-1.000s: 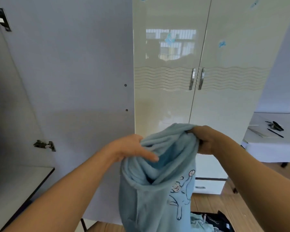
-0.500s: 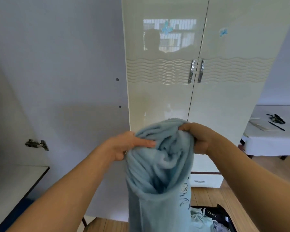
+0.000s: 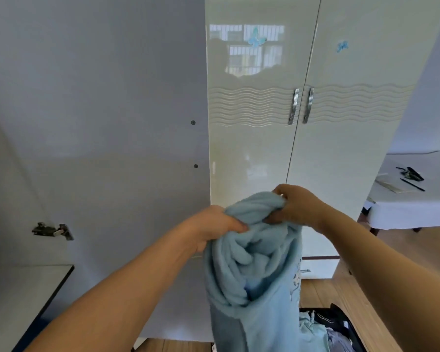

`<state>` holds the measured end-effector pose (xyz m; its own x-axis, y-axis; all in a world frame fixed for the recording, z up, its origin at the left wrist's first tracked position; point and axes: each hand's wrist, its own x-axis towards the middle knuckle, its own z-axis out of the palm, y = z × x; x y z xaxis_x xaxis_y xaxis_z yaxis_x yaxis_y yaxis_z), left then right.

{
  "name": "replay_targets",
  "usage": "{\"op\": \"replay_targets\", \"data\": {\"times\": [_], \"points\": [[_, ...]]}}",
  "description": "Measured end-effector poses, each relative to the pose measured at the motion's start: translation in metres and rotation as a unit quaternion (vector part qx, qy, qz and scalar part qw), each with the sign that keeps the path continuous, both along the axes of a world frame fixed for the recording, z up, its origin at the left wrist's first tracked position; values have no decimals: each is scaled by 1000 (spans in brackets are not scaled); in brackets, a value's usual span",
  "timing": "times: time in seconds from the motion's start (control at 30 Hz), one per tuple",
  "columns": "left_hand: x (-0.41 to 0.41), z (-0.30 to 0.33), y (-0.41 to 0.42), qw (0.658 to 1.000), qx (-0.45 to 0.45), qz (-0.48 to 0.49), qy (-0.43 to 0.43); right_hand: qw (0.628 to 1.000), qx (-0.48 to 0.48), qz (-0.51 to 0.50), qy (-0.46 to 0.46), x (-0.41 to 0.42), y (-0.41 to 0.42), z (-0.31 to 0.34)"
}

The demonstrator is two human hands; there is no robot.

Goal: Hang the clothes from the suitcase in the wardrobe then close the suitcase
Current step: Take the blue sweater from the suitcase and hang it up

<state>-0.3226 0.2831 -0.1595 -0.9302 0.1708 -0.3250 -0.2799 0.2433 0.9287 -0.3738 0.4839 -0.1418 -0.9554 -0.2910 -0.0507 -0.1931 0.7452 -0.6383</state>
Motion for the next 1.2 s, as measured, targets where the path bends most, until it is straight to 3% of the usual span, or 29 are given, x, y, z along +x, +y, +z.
{"op": "replay_targets", "data": {"times": [0.03, 0.1, 0.17, 0.23, 0.3, 0.37, 0.4, 0.47, 0.5, 0.57, 0.6, 0.67, 0.77, 0.87, 0.93, 0.97, 1.0, 1.07, 1.13, 1.2], "points": [[-2, 0, -3, 999, 32, 30, -20, 994, 83, -53, 46, 0, -3, -6], [-7, 3, -12, 986, 121, 95, -58, 984, 83, -126, 99, 0, -11, -18], [-7, 7, -17, 964, 208, 138, -87, 986, -86, -115, 82, 7, -20, -20], [-8, 8, -17, 942, 272, 168, -103, 980, -200, -20, -11, 19, -33, -15], [-8, 7, -13, 922, 316, 195, -110, 995, -93, 28, -30, 25, -41, -16], [-9, 6, -10, 910, 347, 205, -93, 997, 61, 32, 19, 24, -47, -24], [-8, 7, -9, 911, 353, 198, -82, 997, 65, 27, 36, 24, -50, -27], [-5, 9, -11, 941, 290, 164, -53, 996, -87, -34, 1, 28, -52, -26], [-2, 9, -15, 969, 210, 128, -27, 974, -202, -91, -54, 28, -52, -20], [2, 4, -22, 997, 11, 61, 43, 872, -397, -192, -212, 23, -48, -7], [4, -1, -24, 993, -83, 47, 72, 821, -451, -212, -280, 23, -47, -1], [5, -8, -25, 956, -257, 85, 111, 778, -482, -208, -346, 27, -49, 8], [12, -13, -9, 922, -315, 58, 217, 793, -473, -203, -327, 31, -59, 8], [22, -11, 1, 857, -388, 52, 334, 870, -389, -204, -225, 32, -62, 3], [17, -7, -12, 843, -426, 103, 314, 915, -321, -188, -158, 34, -51, 1], [13, -4, -21, 864, -404, 117, 275, 938, -278, -154, -141, 36, -44, 1], [8, -2, -30, 905, -327, 140, 233, 960, -217, -115, -132, 38, -37, 1], [6, 2, -34, 976, -80, 165, 116, 991, -62, -94, -78, 41, -32, -3], [10, -1, -27, 981, 85, 175, 4, 977, 87, -163, 105, 44, -36, -9], [13, -7, -22, 965, 168, 195, -57, 937, 61, -165, 302, 54, -45, -12]]}}
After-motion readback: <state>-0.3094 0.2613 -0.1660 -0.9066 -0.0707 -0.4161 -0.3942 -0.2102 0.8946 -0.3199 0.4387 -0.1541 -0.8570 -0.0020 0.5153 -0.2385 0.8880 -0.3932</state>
